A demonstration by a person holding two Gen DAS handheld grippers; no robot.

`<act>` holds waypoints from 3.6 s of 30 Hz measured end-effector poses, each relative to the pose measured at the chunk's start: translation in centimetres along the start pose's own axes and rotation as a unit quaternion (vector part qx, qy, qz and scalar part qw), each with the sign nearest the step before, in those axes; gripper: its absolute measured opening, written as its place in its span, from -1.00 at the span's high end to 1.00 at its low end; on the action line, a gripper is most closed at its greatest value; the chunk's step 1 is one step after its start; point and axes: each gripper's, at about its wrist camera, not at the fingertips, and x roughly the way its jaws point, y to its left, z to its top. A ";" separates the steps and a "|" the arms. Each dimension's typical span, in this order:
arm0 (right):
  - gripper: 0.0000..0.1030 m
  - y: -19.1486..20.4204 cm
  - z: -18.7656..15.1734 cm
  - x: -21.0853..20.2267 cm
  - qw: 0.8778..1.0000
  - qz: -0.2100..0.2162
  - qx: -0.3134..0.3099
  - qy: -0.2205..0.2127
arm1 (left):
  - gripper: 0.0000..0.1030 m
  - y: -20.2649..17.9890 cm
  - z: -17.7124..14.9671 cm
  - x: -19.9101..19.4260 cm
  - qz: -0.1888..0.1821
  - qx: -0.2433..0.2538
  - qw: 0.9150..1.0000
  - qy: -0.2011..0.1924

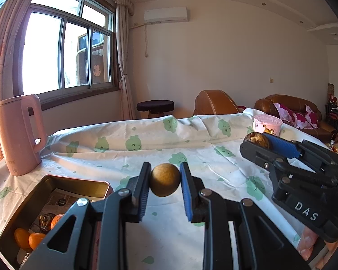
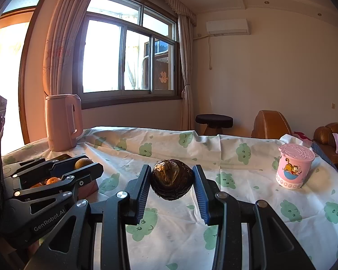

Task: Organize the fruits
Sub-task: 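Carry the yellow-brown fruit in the left gripper while the right gripper carries the dark fruit to the tin, then lower the yellow-brown fruit into the tin and open the left gripper while the right gripper releases the dark fruit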

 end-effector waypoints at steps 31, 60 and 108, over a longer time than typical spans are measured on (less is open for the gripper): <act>0.22 7.0 1.3 -0.4 0.995 0.095 -0.031 0.011 | 0.47 6.2 -1.5 -6.5 0.039 -0.028 0.999 -0.013; 0.22 15.4 3.6 0.9 0.982 0.169 -0.077 0.024 | 0.47 15.3 -3.9 -10.4 0.128 -0.072 0.989 0.013; 0.22 18.6 0.8 6.2 0.974 0.159 -0.093 0.134 | 0.47 17.3 -7.0 -9.8 0.128 -0.078 0.985 0.080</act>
